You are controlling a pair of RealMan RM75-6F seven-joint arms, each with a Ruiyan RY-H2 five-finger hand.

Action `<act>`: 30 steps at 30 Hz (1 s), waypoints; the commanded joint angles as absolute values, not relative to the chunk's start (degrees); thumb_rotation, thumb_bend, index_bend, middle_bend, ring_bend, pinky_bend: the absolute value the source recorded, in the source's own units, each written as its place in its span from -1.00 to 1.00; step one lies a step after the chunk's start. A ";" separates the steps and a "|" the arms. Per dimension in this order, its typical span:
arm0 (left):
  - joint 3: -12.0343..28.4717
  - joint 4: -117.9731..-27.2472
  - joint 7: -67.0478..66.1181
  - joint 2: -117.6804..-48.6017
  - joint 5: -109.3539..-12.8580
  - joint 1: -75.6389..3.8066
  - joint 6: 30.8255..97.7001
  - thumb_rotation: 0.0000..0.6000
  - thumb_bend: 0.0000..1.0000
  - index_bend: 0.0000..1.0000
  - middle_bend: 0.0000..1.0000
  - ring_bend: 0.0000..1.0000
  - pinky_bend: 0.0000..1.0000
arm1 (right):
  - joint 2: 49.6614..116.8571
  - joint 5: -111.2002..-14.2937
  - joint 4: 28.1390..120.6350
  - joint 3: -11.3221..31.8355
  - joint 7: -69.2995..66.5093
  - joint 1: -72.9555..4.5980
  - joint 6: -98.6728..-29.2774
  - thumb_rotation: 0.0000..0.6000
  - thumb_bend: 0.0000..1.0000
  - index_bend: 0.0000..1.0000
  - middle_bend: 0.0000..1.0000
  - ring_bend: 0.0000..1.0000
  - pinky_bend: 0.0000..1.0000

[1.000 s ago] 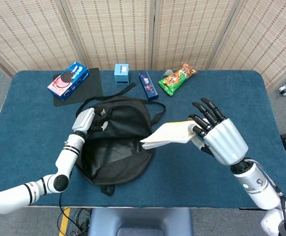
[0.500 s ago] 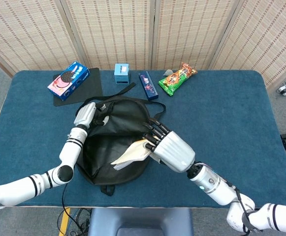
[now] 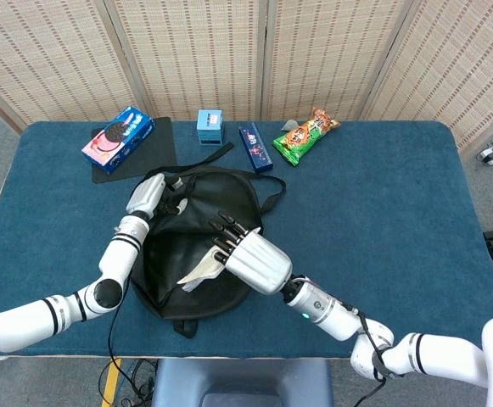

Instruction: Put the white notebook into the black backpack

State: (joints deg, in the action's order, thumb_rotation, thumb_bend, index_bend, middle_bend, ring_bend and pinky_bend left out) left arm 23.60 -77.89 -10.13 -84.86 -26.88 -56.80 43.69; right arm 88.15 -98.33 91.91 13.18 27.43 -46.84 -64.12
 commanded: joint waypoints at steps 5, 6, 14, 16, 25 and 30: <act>22.66 -78.04 -10.21 -84.16 -25.94 -57.20 43.21 1.00 0.08 0.57 -0.09 -0.32 -0.76 | 92.57 -101.99 86.65 10.67 33.34 -48.81 -63.87 1.00 -0.12 0.31 -0.18 -0.70 -0.84; 22.58 -77.98 -10.02 -84.09 -25.86 -57.18 43.18 1.00 0.08 0.57 -0.09 -0.32 -0.76 | 93.13 -102.35 86.23 9.91 34.07 -48.68 -63.88 1.00 -0.12 0.31 -0.17 -0.70 -0.86; 21.79 -77.96 -9.15 -83.36 -26.09 -57.04 42.68 1.00 0.08 0.57 -0.09 -0.32 -0.76 | 95.19 -102.81 84.42 5.93 41.02 -46.73 -63.17 1.00 -0.12 0.39 -0.03 -0.64 -0.88; 21.56 -78.22 -8.94 -83.10 -26.29 -56.95 42.58 1.00 0.08 0.57 -0.09 -0.32 -0.76 | 95.59 -101.64 84.09 5.75 42.68 -46.37 -62.11 1.00 -0.12 0.40 -0.01 -0.62 -0.88; 21.01 -79.26 -7.85 -82.08 -26.85 -56.68 42.31 1.00 0.08 0.57 -0.09 -0.32 -0.76 | 98.95 -98.21 81.00 5.88 46.19 -46.59 -58.72 1.00 -0.14 0.41 0.02 -0.57 -0.88; 20.44 -80.18 -7.66 -81.30 -27.16 -56.57 42.13 1.00 0.08 0.57 -0.09 -0.32 -0.76 | 101.83 -96.42 77.62 6.63 46.19 -47.30 -57.49 1.00 -0.14 0.41 0.04 -0.56 -0.87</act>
State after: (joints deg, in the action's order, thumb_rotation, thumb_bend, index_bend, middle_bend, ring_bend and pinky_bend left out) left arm 20.49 -80.12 -7.69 -81.37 -27.12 -56.58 42.17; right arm 101.14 -96.97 78.33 6.36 46.22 -47.03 -57.91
